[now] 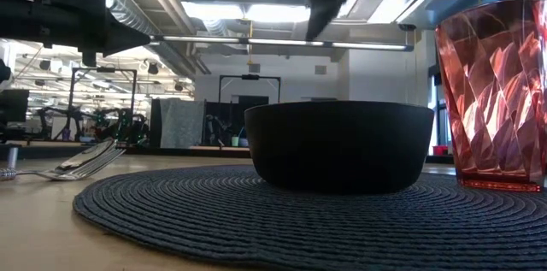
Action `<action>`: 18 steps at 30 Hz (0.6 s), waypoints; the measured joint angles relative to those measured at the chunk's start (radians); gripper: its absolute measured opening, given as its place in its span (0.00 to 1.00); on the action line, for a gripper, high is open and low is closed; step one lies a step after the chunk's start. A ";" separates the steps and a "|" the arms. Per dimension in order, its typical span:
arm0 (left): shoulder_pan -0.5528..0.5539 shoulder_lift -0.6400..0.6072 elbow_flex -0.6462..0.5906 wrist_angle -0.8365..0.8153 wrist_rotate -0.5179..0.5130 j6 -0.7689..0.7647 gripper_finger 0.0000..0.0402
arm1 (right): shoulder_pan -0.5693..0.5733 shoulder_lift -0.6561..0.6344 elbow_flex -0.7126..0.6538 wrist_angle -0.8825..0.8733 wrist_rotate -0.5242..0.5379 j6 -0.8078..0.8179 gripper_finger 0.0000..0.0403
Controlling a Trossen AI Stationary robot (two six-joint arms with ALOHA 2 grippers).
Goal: Pick & Place Utensil
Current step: Put the red straw into the orange cup on the mat
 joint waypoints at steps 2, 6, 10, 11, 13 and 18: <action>0.000 0.000 0.000 0.001 -0.003 0.000 0.01 | -0.065 0.042 0.005 0.005 -0.064 -0.071 0.00; 0.000 -0.001 0.000 0.012 -0.026 0.000 0.01 | -0.186 0.158 0.085 0.030 -0.160 -0.179 0.00; 0.000 -0.001 0.000 0.012 -0.093 0.000 0.01 | -0.253 0.308 0.241 0.006 -0.168 -0.354 0.00; 0.000 -0.001 0.000 0.012 -0.109 0.000 0.01 | -0.260 0.346 0.293 -0.014 -0.168 -0.399 0.00; 0.000 -0.001 0.000 0.009 -0.134 0.000 0.01 | -0.263 0.418 0.416 -0.071 -0.166 -0.468 0.00; 0.000 0.000 0.000 -0.001 -0.154 0.000 0.01 | -0.271 0.472 0.436 0.077 -0.073 -0.413 0.00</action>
